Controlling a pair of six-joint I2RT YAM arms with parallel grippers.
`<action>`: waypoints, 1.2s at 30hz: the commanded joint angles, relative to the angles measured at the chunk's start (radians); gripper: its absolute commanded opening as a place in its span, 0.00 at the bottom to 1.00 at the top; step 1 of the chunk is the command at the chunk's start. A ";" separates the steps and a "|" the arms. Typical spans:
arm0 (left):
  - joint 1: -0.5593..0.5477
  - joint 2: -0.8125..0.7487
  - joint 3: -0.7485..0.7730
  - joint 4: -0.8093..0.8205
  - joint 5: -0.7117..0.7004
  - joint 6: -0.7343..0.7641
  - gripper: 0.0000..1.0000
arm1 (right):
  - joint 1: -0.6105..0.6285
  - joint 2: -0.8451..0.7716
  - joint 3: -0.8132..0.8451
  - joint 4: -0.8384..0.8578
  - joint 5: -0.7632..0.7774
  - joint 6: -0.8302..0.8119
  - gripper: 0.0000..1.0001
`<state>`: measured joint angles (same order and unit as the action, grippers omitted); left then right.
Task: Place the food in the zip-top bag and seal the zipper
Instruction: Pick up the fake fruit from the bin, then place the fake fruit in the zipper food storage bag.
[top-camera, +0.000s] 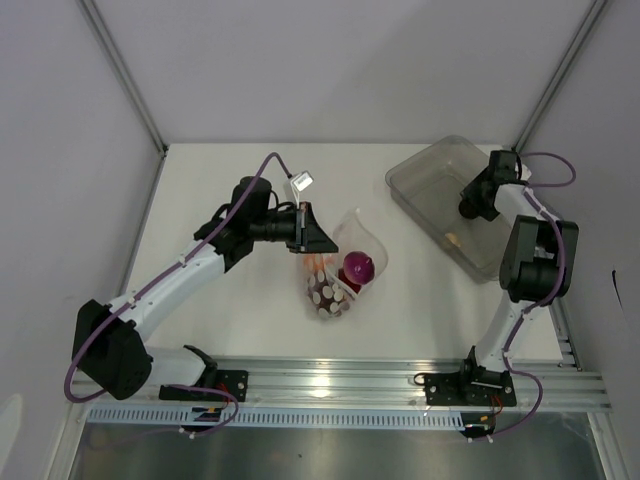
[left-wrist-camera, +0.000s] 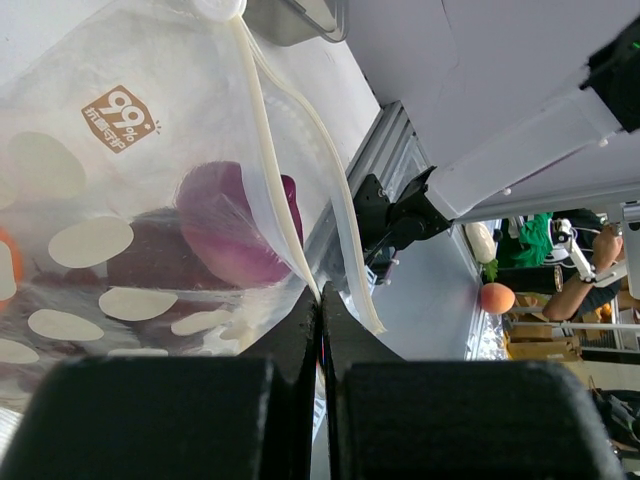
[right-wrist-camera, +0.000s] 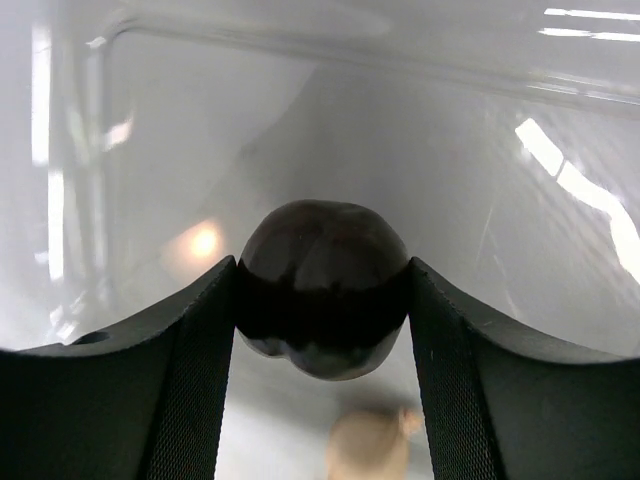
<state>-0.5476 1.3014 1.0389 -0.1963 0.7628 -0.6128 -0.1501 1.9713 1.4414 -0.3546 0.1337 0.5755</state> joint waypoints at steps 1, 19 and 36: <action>-0.003 -0.033 -0.010 0.008 0.000 -0.005 0.01 | 0.026 -0.178 -0.036 0.011 -0.023 -0.003 0.26; -0.003 -0.042 0.041 -0.075 -0.052 0.021 0.01 | 0.651 -0.767 -0.208 -0.099 -0.049 -0.042 0.20; -0.002 -0.057 0.113 -0.170 -0.102 0.050 0.01 | 0.954 -0.844 -0.314 -0.054 0.029 -0.012 0.19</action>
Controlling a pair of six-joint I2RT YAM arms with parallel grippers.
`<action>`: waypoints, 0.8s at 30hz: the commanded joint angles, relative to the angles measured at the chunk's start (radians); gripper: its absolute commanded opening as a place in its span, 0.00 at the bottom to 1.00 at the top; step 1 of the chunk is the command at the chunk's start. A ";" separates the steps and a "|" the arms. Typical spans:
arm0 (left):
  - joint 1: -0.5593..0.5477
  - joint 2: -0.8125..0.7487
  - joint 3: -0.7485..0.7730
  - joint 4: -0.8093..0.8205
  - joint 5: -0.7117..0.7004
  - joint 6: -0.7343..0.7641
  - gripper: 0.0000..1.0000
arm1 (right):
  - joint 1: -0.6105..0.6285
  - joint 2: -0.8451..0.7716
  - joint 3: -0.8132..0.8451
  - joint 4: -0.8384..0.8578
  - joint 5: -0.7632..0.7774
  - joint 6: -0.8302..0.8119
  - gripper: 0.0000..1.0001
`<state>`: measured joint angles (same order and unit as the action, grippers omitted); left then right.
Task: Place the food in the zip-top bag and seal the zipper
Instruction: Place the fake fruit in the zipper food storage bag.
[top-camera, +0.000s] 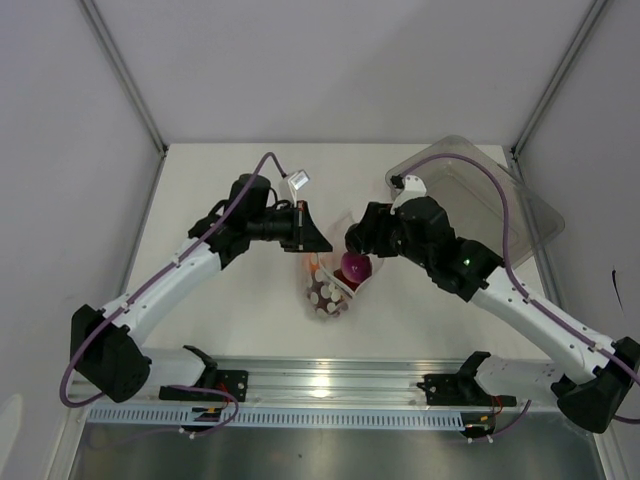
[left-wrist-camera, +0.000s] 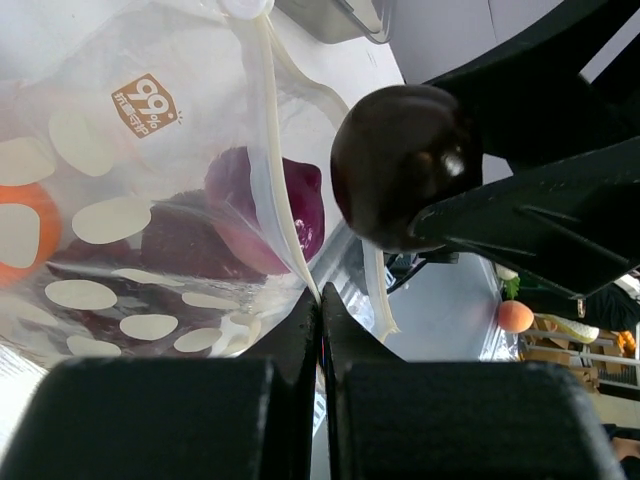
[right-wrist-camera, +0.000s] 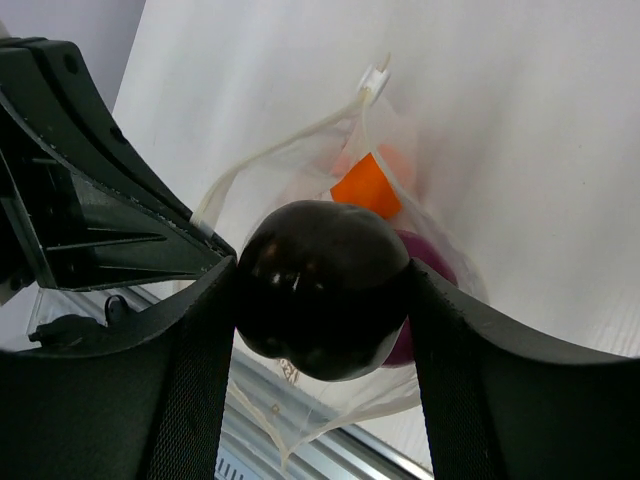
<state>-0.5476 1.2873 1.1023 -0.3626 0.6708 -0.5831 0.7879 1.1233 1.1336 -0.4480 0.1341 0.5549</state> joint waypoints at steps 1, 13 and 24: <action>-0.003 -0.046 0.045 -0.006 -0.011 0.020 0.01 | 0.016 0.010 -0.008 0.043 0.024 0.010 0.19; -0.003 -0.072 0.053 -0.025 -0.013 0.016 0.01 | 0.037 0.070 -0.054 0.117 0.009 0.031 0.31; -0.006 -0.091 0.047 -0.027 -0.011 0.008 0.01 | 0.039 0.151 -0.008 0.135 -0.011 0.036 0.65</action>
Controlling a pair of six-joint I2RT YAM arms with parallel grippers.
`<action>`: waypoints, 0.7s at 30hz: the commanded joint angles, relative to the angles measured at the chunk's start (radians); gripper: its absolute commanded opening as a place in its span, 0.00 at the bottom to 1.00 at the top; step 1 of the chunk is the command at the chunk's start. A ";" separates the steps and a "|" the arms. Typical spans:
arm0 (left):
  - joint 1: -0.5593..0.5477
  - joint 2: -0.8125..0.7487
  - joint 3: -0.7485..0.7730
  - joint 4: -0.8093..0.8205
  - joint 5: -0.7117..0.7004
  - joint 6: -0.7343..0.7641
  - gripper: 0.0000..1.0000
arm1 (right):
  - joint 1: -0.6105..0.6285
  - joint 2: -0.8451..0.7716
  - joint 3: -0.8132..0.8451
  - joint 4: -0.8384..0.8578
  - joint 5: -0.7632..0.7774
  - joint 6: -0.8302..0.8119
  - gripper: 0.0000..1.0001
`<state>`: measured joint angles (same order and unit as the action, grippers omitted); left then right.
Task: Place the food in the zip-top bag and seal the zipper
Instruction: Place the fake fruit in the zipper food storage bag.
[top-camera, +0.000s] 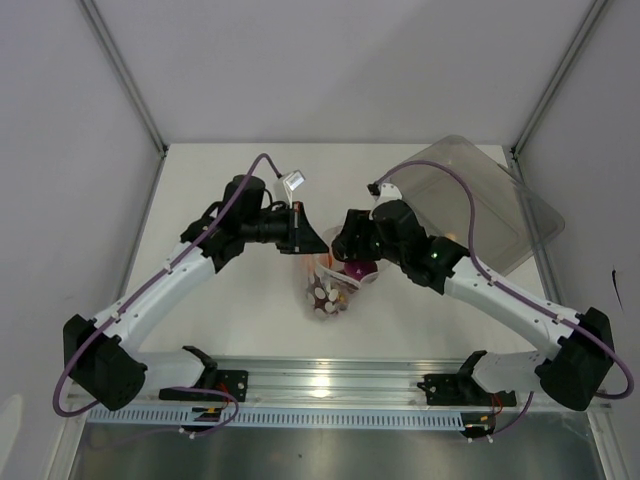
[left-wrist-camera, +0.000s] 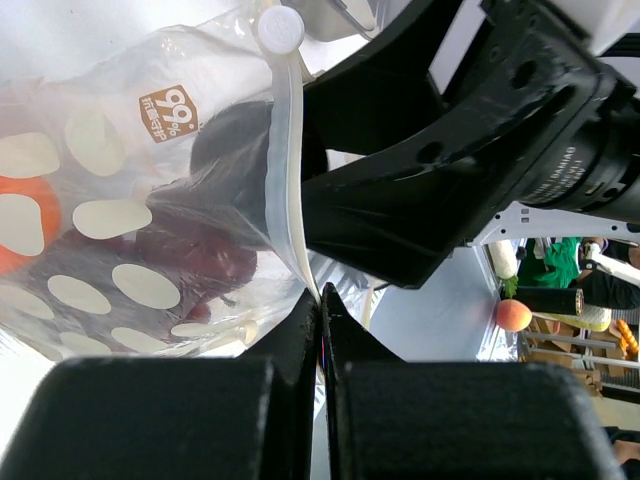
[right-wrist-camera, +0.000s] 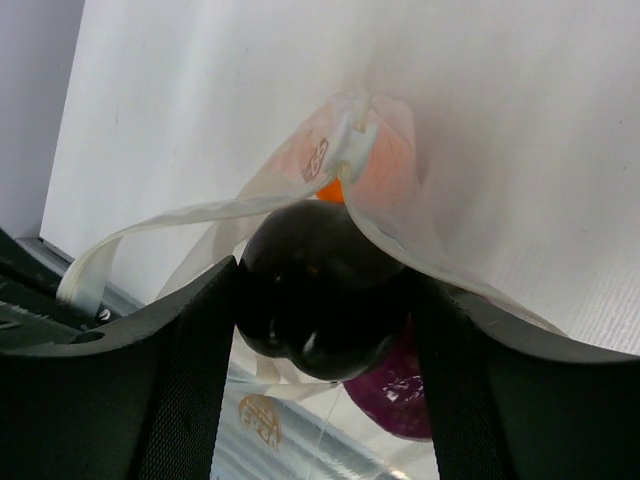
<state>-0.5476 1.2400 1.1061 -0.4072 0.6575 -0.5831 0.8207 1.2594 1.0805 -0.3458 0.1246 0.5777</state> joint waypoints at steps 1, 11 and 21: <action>-0.006 -0.043 0.041 0.016 0.002 0.008 0.01 | 0.008 0.017 0.045 0.033 -0.003 0.013 0.68; -0.005 -0.045 0.023 0.031 0.004 0.002 0.01 | 0.018 -0.023 0.087 -0.012 0.035 -0.001 0.90; -0.006 -0.036 0.012 0.042 0.010 0.000 0.01 | 0.018 -0.133 0.121 -0.081 0.139 -0.022 0.88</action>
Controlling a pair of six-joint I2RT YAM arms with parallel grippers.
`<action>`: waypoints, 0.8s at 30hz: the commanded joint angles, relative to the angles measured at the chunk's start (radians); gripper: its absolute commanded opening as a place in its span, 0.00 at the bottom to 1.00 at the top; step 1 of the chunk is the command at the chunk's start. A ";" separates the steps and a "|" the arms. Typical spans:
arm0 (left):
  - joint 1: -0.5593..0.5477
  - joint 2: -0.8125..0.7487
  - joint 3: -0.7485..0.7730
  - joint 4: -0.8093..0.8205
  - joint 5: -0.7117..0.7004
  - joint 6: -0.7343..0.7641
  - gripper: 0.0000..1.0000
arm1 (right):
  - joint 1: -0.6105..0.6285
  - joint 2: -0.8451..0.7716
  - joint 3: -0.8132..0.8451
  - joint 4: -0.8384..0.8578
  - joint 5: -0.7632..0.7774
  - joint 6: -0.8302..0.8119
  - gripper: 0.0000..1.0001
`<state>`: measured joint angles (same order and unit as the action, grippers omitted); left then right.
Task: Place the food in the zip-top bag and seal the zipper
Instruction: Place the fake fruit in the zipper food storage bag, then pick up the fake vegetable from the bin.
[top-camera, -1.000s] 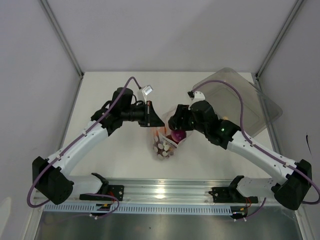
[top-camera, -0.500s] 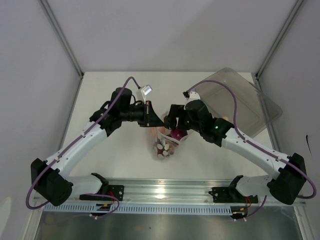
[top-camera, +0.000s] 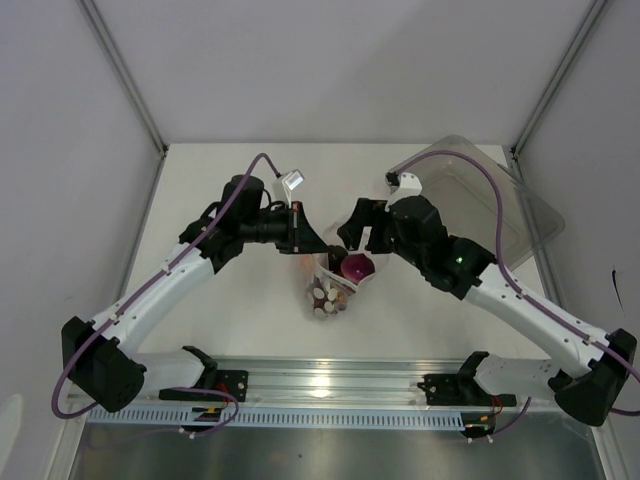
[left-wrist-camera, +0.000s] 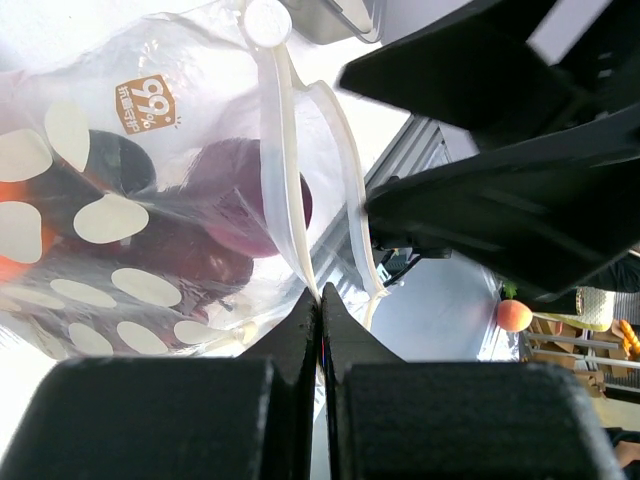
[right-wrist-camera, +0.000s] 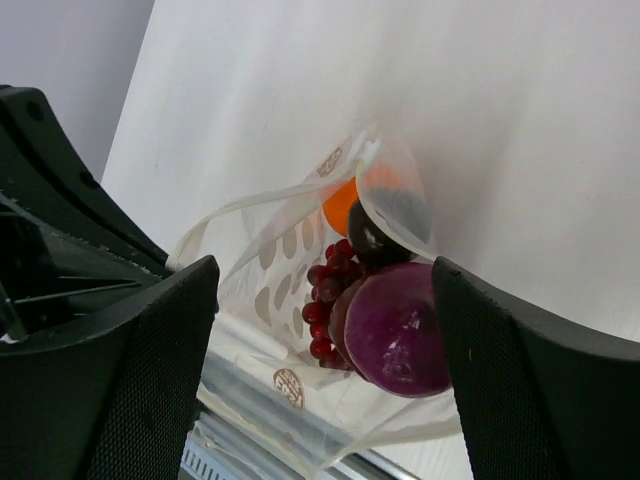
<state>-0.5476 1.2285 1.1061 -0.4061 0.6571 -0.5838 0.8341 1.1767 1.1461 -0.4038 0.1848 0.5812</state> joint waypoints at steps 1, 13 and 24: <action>-0.006 -0.026 0.014 0.043 0.010 0.001 0.01 | 0.003 -0.060 0.058 -0.039 0.100 -0.035 0.87; -0.006 -0.029 0.011 0.044 0.018 0.006 0.01 | -0.380 -0.126 0.063 -0.164 0.116 -0.005 0.78; -0.006 -0.032 -0.012 0.062 0.035 0.010 0.01 | -0.815 0.049 0.033 -0.152 -0.065 0.025 0.86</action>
<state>-0.5476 1.2285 1.0985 -0.3931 0.6605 -0.5831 0.0769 1.1709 1.1793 -0.5701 0.1886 0.5949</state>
